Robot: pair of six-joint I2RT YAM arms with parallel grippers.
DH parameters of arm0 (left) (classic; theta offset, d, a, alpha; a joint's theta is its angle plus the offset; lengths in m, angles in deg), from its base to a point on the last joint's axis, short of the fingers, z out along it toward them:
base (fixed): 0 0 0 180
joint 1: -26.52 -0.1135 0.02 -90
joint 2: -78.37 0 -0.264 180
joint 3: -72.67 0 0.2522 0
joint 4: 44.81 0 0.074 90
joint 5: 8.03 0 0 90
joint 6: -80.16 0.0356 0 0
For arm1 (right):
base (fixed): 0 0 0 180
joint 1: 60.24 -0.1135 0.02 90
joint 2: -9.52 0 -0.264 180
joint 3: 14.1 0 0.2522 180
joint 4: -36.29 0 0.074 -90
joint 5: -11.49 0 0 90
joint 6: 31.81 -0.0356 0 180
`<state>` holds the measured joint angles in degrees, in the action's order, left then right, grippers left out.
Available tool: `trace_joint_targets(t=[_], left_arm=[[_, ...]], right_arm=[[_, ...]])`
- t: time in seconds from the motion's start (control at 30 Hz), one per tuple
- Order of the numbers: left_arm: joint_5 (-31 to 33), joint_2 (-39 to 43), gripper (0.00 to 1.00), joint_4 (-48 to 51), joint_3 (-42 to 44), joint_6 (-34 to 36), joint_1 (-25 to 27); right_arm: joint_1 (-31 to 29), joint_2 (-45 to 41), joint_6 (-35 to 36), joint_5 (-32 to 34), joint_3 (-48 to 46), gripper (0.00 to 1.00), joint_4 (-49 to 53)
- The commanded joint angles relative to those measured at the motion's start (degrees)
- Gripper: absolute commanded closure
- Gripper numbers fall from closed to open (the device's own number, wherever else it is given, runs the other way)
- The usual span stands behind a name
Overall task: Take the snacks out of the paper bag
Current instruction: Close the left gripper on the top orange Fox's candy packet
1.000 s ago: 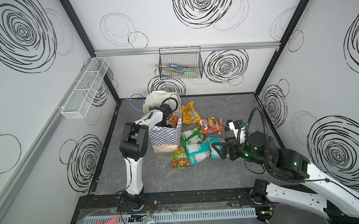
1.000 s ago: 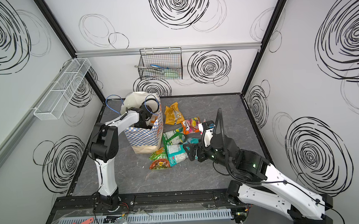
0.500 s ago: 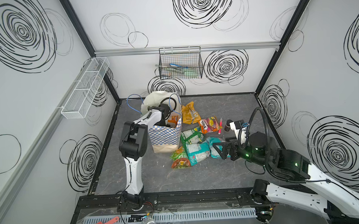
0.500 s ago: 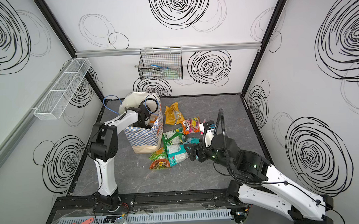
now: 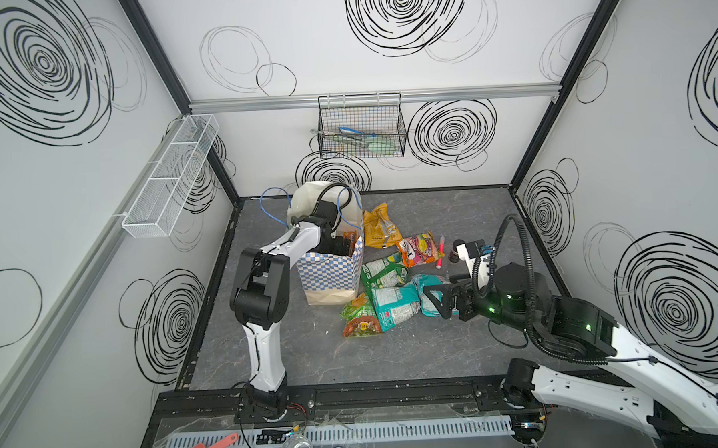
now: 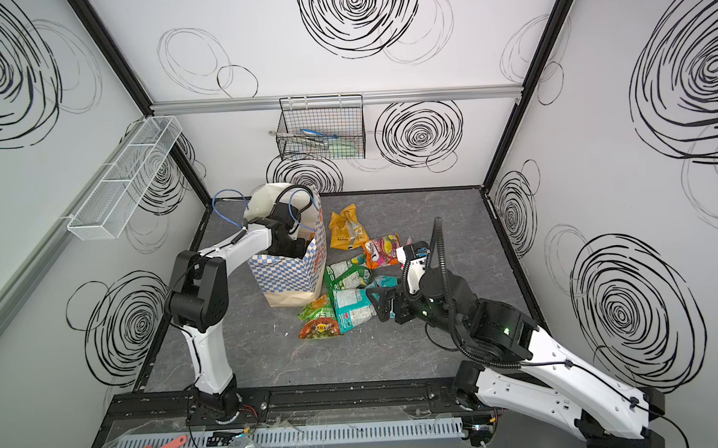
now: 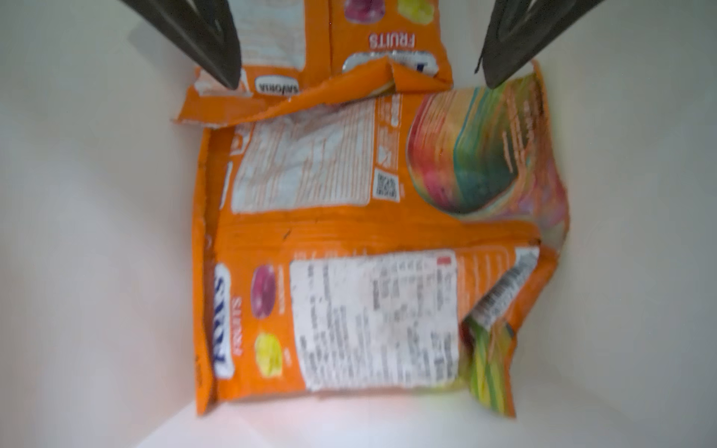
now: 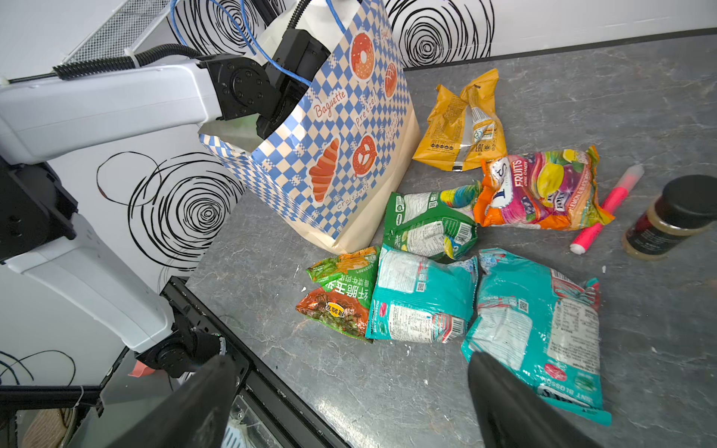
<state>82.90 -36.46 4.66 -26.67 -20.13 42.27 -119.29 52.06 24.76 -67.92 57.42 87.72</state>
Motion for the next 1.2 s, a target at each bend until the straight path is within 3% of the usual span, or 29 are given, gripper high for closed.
trace_joint_targets(t=[0.0, 0.57, 0.67, 0.87, 1.17], left_arm=[[-1.05, -2.36, 0.01, -0.45, -0.93, -1.12, -0.11], [-1.42, -11.03, 0.03, 1.21, 0.06, 0.66, 0.5], [-2.02, -11.47, 0.17, -0.31, -0.02, 0.12, 0.42], [-1.46, -11.35, 0.6, -1.09, -0.09, -0.7, 0.51], [-1.5, -7.54, 0.89, -1.02, 0.42, -0.48, 0.55]], right_arm=[[-0.4, -0.44, -0.91, 0.31, 0.08, 0.03, -0.54], [-0.4, -0.51, -1.29, 0.29, -0.29, 0.03, -1.01], [-0.38, -0.78, -1.35, 0.31, -0.43, 0.03, -0.84], [-0.44, -1.39, -1.54, 0.77, -0.65, 0.03, -0.53], [-0.43, -0.62, -1.49, 0.44, -0.44, 0.03, -0.85]])
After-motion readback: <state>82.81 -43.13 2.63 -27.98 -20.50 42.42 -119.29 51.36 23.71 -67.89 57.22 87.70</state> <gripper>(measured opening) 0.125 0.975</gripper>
